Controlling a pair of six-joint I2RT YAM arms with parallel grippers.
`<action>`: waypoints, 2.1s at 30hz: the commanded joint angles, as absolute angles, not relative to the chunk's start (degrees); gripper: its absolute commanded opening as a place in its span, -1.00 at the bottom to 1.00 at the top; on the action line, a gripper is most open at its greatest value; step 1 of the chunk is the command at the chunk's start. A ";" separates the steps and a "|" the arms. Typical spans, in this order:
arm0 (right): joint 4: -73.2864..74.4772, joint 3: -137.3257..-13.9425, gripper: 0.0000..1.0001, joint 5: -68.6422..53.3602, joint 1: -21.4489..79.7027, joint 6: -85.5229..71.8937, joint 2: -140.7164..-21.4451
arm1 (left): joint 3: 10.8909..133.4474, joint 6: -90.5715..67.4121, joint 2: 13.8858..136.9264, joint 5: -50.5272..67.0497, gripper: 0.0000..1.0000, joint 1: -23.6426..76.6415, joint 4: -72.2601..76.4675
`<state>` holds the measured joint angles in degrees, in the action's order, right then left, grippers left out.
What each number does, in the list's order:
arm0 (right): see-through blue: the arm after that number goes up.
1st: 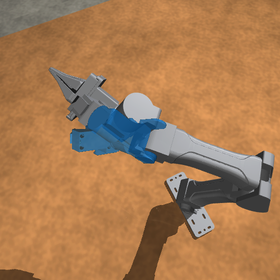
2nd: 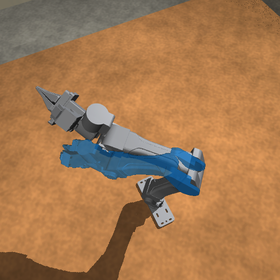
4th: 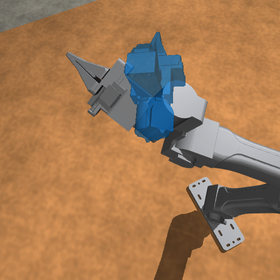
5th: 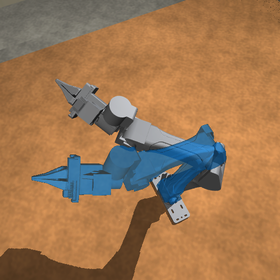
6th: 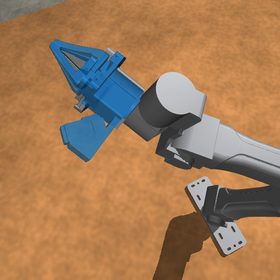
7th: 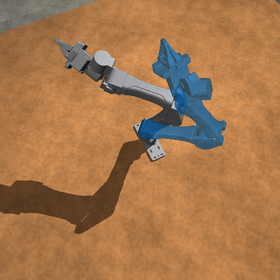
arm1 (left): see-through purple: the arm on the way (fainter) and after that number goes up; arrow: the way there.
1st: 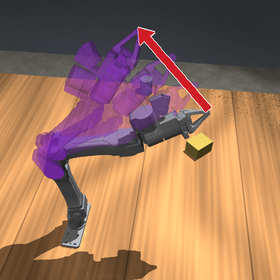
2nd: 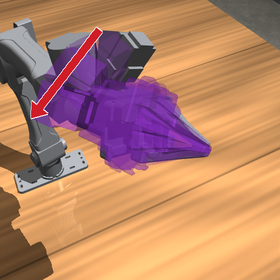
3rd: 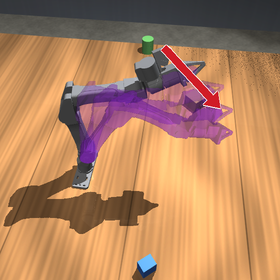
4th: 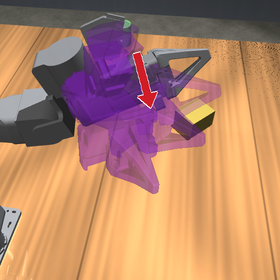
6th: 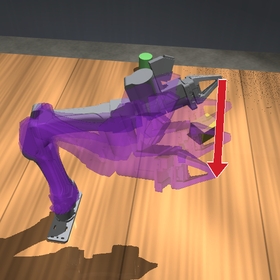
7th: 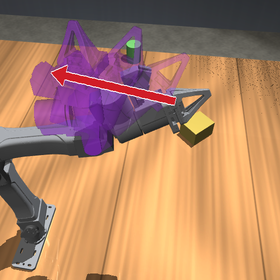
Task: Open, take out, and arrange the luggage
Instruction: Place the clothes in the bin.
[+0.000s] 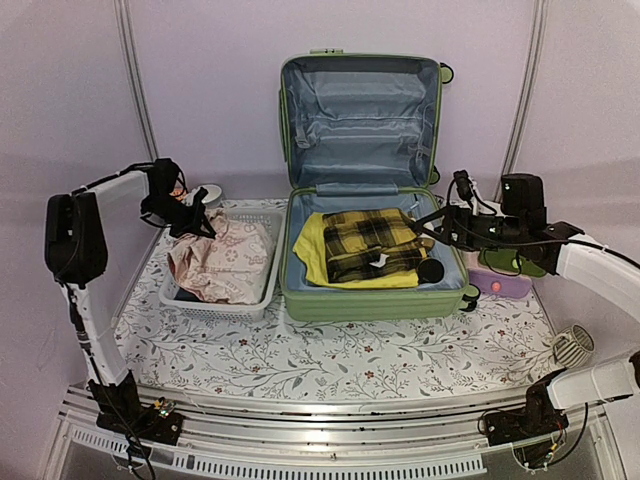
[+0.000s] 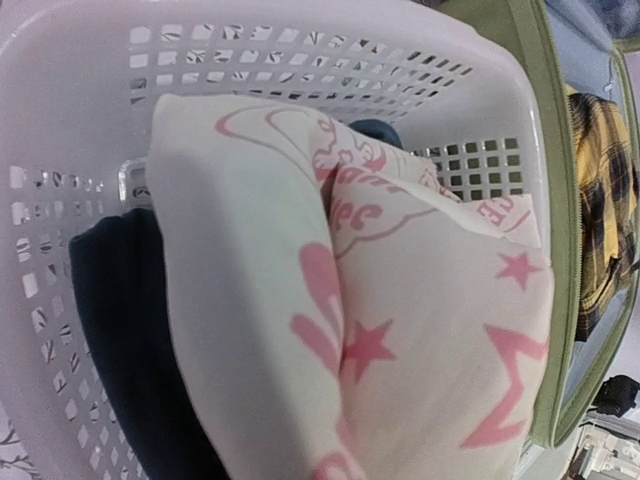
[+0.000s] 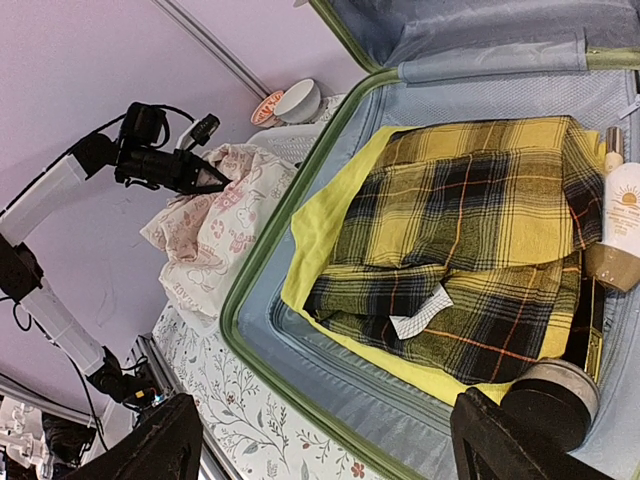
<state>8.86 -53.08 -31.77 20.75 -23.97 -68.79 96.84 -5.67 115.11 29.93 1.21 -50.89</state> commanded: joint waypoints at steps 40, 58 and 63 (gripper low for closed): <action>8.96 -54.82 0.75 -31.93 21.67 -23.38 -69.41 | 86.82 -9.71 84.79 -9.04 0.97 5.86 -38.82; 9.21 -55.89 0.76 -29.73 21.86 -22.14 -68.08 | 67.09 -16.91 65.02 19.08 0.43 11.75 -26.13; 9.08 -55.68 0.78 -28.30 21.83 -22.26 -67.07 | 66.18 -17.41 65.73 18.41 0.31 13.67 -24.99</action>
